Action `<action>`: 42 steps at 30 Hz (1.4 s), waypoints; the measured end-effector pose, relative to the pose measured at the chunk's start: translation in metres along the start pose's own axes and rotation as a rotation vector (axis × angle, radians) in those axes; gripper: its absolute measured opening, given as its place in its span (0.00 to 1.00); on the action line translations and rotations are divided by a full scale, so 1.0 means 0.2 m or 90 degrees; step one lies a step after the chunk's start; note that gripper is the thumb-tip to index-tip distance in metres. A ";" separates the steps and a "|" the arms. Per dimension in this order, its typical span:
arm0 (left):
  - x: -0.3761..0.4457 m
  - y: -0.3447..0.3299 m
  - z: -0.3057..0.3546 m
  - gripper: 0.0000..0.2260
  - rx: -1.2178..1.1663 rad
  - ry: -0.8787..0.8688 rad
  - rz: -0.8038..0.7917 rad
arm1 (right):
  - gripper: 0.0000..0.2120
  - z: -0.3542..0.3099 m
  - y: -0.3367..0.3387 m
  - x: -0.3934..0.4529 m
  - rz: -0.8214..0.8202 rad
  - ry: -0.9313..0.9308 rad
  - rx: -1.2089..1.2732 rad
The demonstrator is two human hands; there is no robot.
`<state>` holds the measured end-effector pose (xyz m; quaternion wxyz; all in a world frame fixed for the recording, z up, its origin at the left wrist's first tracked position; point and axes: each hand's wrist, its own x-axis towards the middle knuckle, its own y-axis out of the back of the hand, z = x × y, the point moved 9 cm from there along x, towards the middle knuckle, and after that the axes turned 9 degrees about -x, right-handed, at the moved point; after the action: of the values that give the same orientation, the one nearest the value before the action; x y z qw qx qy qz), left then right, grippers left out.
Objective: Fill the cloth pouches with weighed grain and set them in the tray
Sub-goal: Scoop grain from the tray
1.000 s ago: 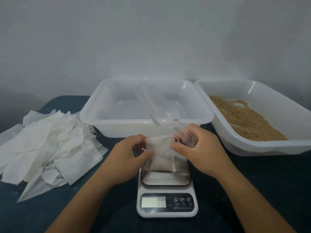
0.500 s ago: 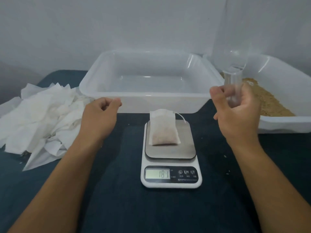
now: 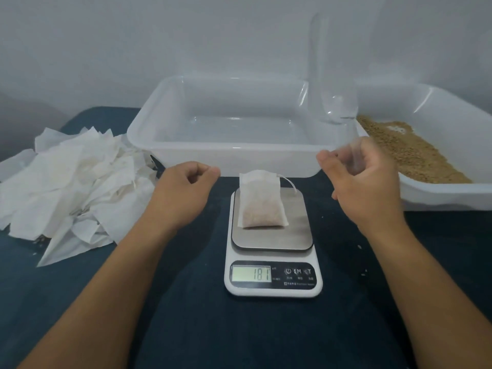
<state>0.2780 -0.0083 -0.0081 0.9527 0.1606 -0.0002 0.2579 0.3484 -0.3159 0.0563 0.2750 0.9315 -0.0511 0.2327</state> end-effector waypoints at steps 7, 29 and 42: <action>-0.07 -0.20 0.01 0.14 0.088 -0.015 -0.077 | 0.14 -0.01 -0.14 -0.05 -0.111 0.021 -0.093; -0.26 -0.20 0.33 0.07 -0.112 -0.166 -0.014 | 0.18 -0.32 -0.16 -0.06 -0.348 0.216 -0.019; -0.37 -0.62 0.40 0.12 -0.221 0.062 -0.477 | 0.16 -0.52 0.15 0.12 -0.411 0.274 -0.096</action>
<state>0.2825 -0.1704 0.0234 0.9925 -0.0259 0.0602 -0.1032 0.3212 -0.2841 0.1583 0.4060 0.8067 0.2864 0.3199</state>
